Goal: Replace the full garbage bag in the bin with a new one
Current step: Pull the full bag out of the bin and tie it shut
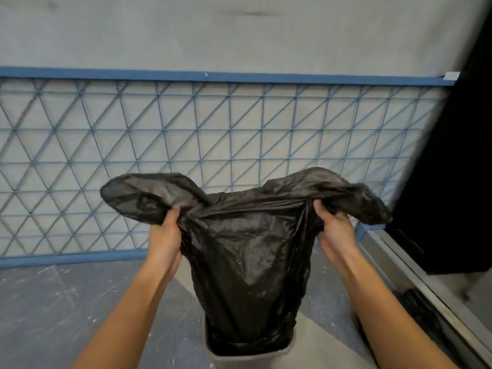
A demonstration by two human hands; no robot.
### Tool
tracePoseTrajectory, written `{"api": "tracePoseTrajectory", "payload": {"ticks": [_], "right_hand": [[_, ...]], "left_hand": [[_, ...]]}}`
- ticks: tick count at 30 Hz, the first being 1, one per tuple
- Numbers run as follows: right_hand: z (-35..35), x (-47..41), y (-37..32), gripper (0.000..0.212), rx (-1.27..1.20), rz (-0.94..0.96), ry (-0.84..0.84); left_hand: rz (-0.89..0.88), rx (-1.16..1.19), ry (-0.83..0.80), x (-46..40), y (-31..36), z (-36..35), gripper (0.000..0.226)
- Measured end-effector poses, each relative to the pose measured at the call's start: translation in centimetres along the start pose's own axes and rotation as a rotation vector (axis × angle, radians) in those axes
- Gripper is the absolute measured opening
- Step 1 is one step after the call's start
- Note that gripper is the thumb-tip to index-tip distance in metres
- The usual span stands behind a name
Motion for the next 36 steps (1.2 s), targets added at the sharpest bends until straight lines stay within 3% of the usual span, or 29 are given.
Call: {"api": "tracePoseTrajectory", "payload": {"ticks": [5,9,11,13,14,15,16,19,21,22,24,28,33,36], "right_hand": [[-0.1,1.3,1.0,0.035,0.098,-0.028,-0.043],[-1.4,0.8,-3.4,0.013,-0.053,0.090,-0.061],[-1.8,1.0,-4.8,0.018,-0.115,0.142,-0.115],[-0.3,1.9,-3.4,0.060,-0.134,0.098,-0.210],[1.1,2.5,-1.2,0.085,-0.078,0.019,-0.223],[3.0,3.4,1.5,0.095,0.036,-0.060,-0.175],[4.7,4.6,4.8,0.092,0.182,-0.146,-0.170],[9.5,6.9,15.9,0.071,0.508,-0.436,-0.089],[8.0,8.1,18.3,0.053,0.618,-0.537,-0.100],[7.4,8.0,18.1,0.036,0.721,-0.484,-0.155],[7.6,7.8,16.1,0.021,0.913,-0.404,-0.061],[4.1,6.5,14.0,0.043,0.738,-0.423,-0.085],[0.9,5.0,8.9,0.018,0.425,-0.260,-0.042],[0.1,5.2,7.9,0.029,0.181,-0.219,-0.028]], "left_hand": [[0.029,-0.067,-0.014,0.3,0.0,-0.2,0.031],[-0.117,0.028,-0.067,0.6,4.7,-1.9,0.019],[-0.178,0.087,-0.126,1.1,6.4,-2.5,0.014],[-0.190,0.130,-0.211,1.5,4.9,-1.0,0.018],[-0.155,0.083,-0.276,1.8,2.9,0.0,0.045],[-0.098,-0.034,-0.298,1.8,-0.1,1.3,0.082],[-0.015,-0.147,-0.313,1.8,-3.6,2.8,0.110],[0.306,-0.413,-0.550,4.0,-14.1,4.0,0.149],[0.300,-0.568,-0.686,4.9,-17.4,2.7,0.160],[0.280,-0.645,-0.675,4.6,-18.2,2.5,0.152],[0.249,-0.731,-0.578,3.3,-18.1,2.0,0.124],[0.067,-0.683,-0.413,1.2,-14.7,1.1,0.061],[0.126,-0.255,-0.355,1.5,-9.7,-1.3,0.032],[0.100,-0.116,-0.358,1.9,-8.4,-2.5,0.018]]}}
Point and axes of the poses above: each hand's wrist, its own x-axis away from the middle knuckle, its own z-axis out of the back of the hand, y = z × x, the point moved 8 cm from there along -x, towards the middle knuckle, and after that the axes turned 1 degree about y, right-handed, at the moved point
